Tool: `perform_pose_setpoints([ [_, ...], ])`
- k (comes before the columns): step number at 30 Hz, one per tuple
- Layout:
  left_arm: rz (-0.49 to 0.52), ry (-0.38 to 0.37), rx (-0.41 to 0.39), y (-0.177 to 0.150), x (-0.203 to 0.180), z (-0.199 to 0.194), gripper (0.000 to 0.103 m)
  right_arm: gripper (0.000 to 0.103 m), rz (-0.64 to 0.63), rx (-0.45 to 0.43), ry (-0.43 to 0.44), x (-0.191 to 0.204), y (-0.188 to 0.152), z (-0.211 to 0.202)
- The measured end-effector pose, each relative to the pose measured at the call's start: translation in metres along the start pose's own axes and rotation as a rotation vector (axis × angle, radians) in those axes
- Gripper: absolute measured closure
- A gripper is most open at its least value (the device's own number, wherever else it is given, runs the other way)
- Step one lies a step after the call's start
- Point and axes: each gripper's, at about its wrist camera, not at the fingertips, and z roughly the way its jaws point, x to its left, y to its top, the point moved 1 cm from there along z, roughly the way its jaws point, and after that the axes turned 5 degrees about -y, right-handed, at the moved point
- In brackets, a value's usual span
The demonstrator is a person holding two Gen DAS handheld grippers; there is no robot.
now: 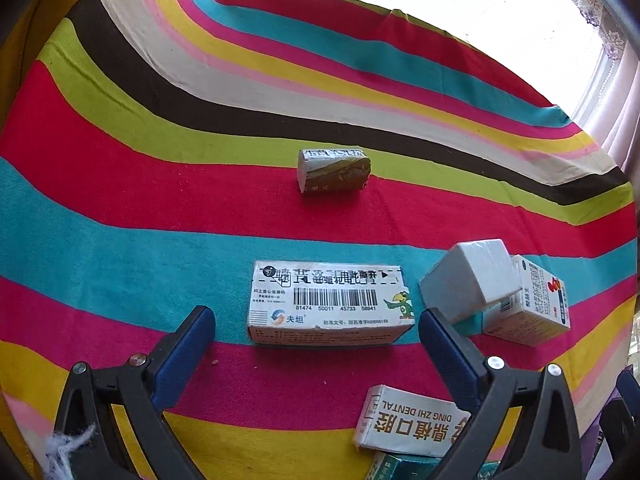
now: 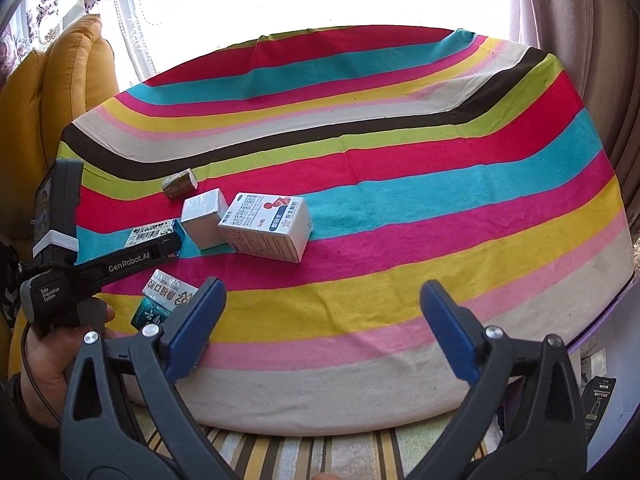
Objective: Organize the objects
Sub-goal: 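Move both open tools back to the remaining boxes on the cloth, then grasp the white-red medicine box with the right tool while the left tool grasps the white barcode box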
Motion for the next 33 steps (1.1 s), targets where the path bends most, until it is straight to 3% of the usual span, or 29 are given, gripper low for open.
perform_pose_setpoints([
  [3, 0.027, 0.019, -0.015, 0.001, 0.0, 0.002, 0.005, 0.004, -0.007, 0.007, 0.007, 0.01, 0.005, 0.01],
  [9, 0.067, 0.051, -0.063, 0.0, 0.001, -0.002, 0.026, 0.004, -0.017, 0.027, 0.015, 0.031, 0.012, 0.03],
  [22, -0.033, 0.033, -0.125, -0.002, 0.025, -0.015, 0.026, 0.003, -0.01, 0.074, -0.037, 0.055, 0.021, 0.074],
  [31, -0.024, 0.038, -0.167, -0.008, 0.022, -0.025, 0.026, 0.004, 0.03, 0.073, -0.084, 0.049, 0.028, 0.093],
  [33, -0.026, 0.033, -0.173, -0.008, 0.022, -0.026, 0.026, 0.01, 0.038, 0.071, -0.086, 0.046, 0.028, 0.095],
])
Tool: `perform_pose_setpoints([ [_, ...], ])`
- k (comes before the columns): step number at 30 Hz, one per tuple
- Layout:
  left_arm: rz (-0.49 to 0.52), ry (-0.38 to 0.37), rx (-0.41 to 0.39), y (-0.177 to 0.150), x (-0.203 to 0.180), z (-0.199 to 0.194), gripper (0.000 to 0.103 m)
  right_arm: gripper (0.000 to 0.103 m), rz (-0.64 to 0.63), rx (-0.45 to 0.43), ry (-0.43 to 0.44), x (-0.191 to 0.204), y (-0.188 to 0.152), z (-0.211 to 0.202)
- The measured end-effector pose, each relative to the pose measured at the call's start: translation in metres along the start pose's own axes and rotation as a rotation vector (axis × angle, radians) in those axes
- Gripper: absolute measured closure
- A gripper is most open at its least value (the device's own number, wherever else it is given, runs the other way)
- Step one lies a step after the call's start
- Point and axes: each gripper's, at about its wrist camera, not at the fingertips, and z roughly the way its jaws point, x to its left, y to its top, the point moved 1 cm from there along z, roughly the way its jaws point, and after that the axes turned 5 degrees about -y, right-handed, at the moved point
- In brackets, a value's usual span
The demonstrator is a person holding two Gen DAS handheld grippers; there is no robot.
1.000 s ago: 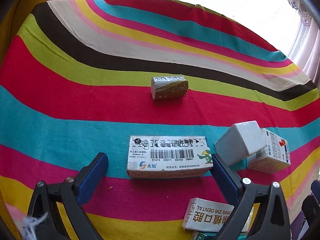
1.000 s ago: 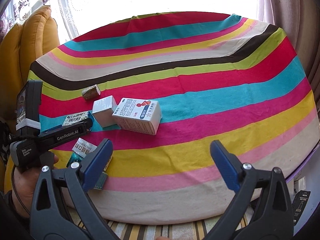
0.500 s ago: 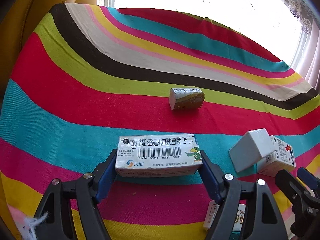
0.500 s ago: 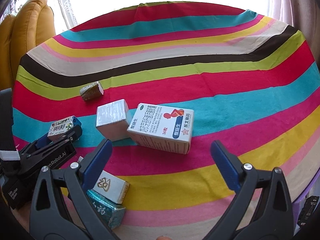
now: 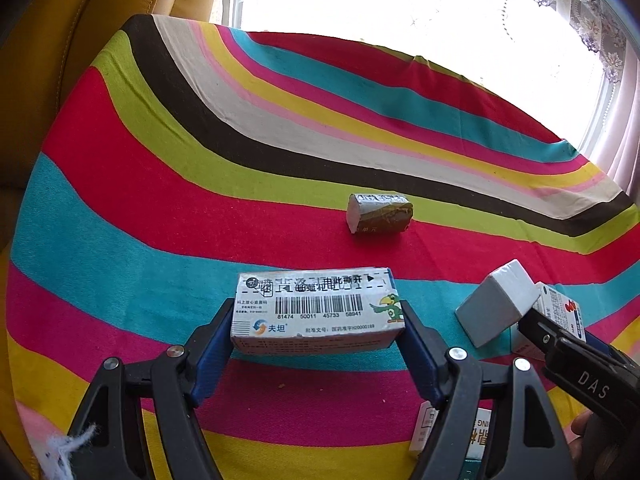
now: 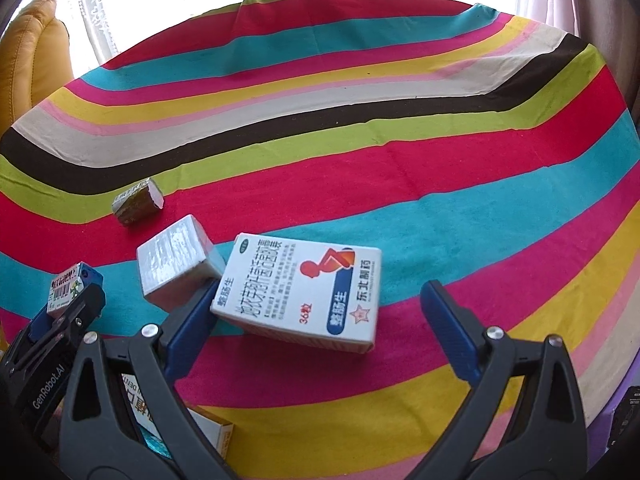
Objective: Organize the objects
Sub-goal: 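Grasp the white-red medicine box with the right tool while the left tool grasps the white barcode box, then carry the white-red medicine box and white barcode box over the purple box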
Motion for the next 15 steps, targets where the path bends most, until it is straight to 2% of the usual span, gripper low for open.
perform_pose_setpoints([
  [1, 0.001, -0.002, -0.001, 0.0, 0.0, 0.0, 0.026, 0.015, -0.005, -0.002, -0.007, 0.0, 0.0, 0.001],
  [2, 0.003, -0.003, -0.003, -0.001, -0.001, -0.001, 0.026, 0.025, -0.014, 0.002, -0.021, -0.001, -0.001, 0.004],
  [7, 0.024, -0.004, -0.043, -0.005, -0.003, -0.014, 0.026, 0.027, -0.019, -0.004, -0.011, -0.004, -0.003, 0.002],
  [15, 0.062, -0.016, -0.171, -0.005, -0.018, -0.053, 0.027, 0.027, 0.019, -0.055, 0.008, -0.02, -0.014, -0.021],
])
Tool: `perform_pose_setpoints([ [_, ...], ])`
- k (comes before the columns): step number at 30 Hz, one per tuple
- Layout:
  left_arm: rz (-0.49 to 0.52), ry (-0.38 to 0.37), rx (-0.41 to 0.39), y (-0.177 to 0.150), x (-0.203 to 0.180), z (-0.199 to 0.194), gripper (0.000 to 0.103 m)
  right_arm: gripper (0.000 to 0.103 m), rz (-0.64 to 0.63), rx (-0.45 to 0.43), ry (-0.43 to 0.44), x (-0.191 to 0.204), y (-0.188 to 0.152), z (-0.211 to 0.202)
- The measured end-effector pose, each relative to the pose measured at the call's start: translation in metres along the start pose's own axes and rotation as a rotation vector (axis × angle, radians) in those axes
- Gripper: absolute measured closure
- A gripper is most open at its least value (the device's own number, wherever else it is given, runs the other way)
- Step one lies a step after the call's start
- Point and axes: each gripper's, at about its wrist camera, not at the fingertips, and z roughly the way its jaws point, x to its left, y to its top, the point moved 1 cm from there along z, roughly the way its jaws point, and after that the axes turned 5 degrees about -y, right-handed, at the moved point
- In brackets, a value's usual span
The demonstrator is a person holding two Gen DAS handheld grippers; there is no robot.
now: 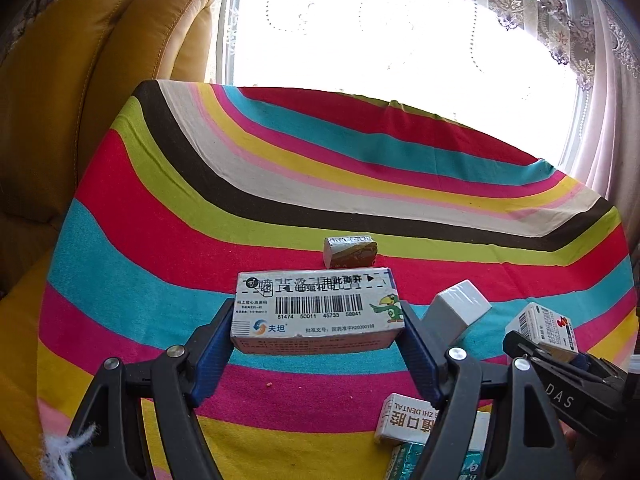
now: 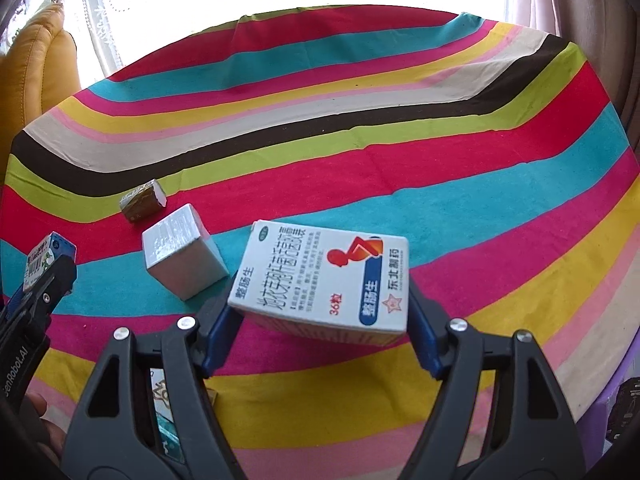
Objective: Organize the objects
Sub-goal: 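Carry the white-red medicine box and white barcode box over the purple box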
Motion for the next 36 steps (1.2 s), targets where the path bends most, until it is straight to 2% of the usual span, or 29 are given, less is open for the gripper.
perform_pose_setpoints([
  [6, 0.052, -0.014, -0.048, -0.002, -0.02, -0.022, 0.027, 0.027, 0.016, -0.035, 0.011, -0.012, -0.004, -0.019],
  [11, 0.064, -0.035, -0.055, -0.007, -0.033, -0.034, 0.027, 0.027, 0.033, -0.053, 0.005, -0.028, -0.01, -0.036],
  [24, 0.134, -0.214, -0.02, -0.03, -0.092, -0.062, 0.027, 0.027, 0.1, -0.058, -0.025, -0.081, -0.032, -0.077],
  [36, 0.183, -0.331, 0.03, -0.047, -0.136, -0.079, 0.027, 0.027, 0.135, -0.053, -0.057, -0.129, -0.052, -0.111],
])
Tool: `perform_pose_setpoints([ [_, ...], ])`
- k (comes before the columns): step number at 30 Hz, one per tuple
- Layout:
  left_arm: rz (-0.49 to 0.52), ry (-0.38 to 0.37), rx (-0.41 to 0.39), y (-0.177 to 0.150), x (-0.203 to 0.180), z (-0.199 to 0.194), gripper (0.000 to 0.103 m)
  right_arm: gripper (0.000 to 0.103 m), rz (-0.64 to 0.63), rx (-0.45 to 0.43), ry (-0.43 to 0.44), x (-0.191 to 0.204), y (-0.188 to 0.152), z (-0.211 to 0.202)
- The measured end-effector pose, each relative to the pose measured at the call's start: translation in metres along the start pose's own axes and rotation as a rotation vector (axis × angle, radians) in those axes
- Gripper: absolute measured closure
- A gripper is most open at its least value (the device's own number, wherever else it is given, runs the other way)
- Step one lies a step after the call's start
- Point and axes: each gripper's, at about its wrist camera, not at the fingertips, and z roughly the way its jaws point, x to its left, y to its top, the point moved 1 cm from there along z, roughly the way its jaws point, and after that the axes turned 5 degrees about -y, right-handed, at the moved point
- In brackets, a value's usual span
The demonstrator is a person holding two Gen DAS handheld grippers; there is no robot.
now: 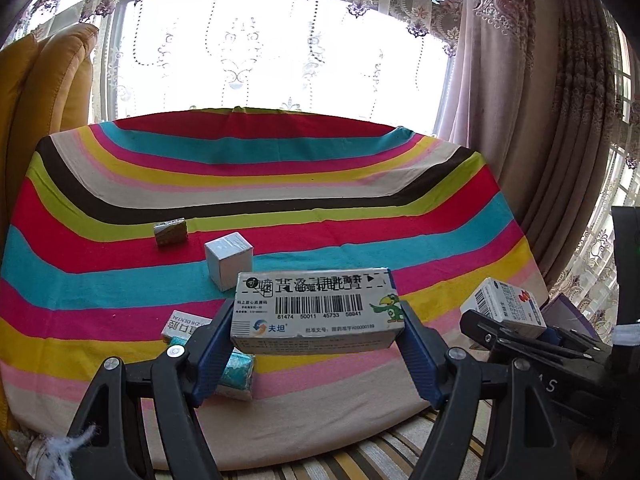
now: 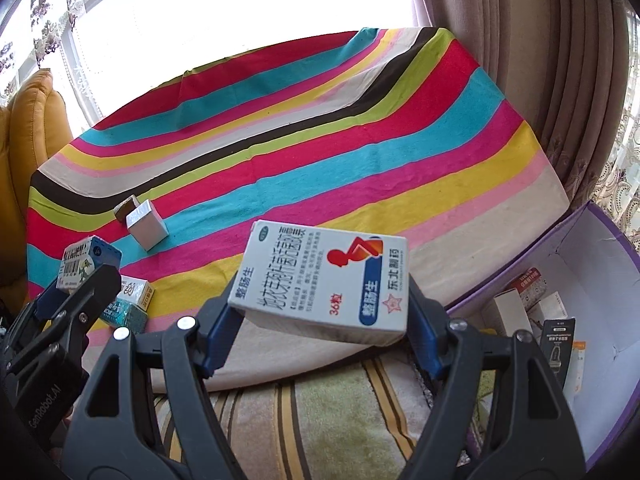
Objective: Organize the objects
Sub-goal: 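Carry the white-red medicine box and white barcode box over the purple box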
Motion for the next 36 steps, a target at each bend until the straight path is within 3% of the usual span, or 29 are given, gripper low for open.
perform_pose_setpoints([
  [12, 0.103, -0.148, 0.05, -0.004, -0.059, 0.004, 0.027, 0.027, 0.056, 0.002, -0.039, -0.068, -0.011, -0.026],
  [26, 0.3, -0.297, 0.099, -0.009, -0.147, 0.012, 0.026, 0.027, 0.112, -0.016, -0.205, -0.166, -0.025, -0.057],
  [36, 0.445, -0.407, 0.157, -0.015, -0.203, 0.017, 0.025, 0.024, 0.184, -0.018, -0.269, -0.219, -0.025, -0.072],
])
